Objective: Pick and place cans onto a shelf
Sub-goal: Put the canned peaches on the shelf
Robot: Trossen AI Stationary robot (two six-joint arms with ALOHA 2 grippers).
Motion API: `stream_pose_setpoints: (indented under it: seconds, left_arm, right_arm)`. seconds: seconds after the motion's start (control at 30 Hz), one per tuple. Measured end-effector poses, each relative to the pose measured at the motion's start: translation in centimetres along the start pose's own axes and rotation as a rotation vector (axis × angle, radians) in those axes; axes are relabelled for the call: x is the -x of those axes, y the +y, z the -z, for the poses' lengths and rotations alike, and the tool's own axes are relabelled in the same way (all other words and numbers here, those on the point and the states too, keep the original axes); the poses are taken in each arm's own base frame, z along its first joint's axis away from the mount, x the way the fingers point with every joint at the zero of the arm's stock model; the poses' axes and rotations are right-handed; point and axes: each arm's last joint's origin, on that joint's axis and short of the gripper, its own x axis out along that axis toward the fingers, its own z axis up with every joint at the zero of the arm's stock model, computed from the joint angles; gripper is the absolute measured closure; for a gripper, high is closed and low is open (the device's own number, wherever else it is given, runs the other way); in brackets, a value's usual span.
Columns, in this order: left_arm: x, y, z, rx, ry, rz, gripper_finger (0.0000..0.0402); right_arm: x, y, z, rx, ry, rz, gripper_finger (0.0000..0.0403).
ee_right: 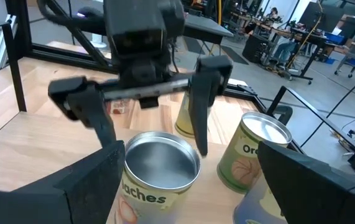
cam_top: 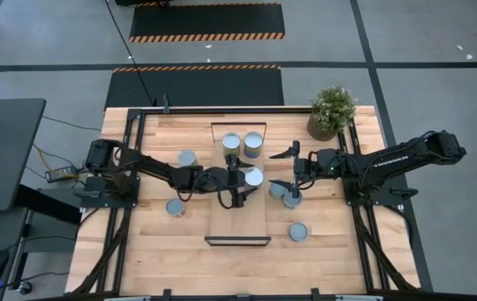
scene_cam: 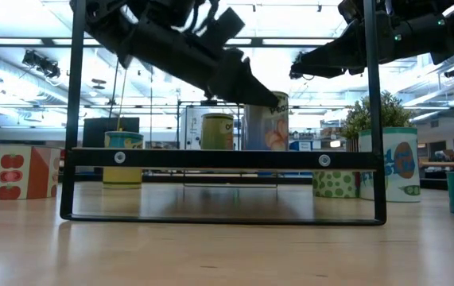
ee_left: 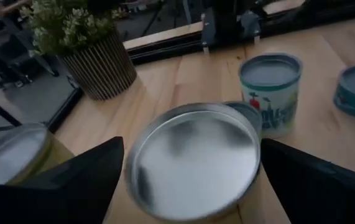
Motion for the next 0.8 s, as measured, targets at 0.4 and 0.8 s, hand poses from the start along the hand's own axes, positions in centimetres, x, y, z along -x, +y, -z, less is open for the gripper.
stream_pose_setpoints:
  seconds: [0.4, 0.8]
  left_arm:
    - [3.5, 0.6, -1.5, -0.082, 0.12, 0.118, 0.0021]
    - [3.9, -0.1, 0.1, -0.041, 0.286, 0.155, 0.0021]
  right_arm:
    - [0.0, 0.0, 0.0, 0.0, 0.0, 0.0, 0.0028]
    - [0.0, -0.1, -0.4, -0.009, -0.04, 0.009, 0.0028]
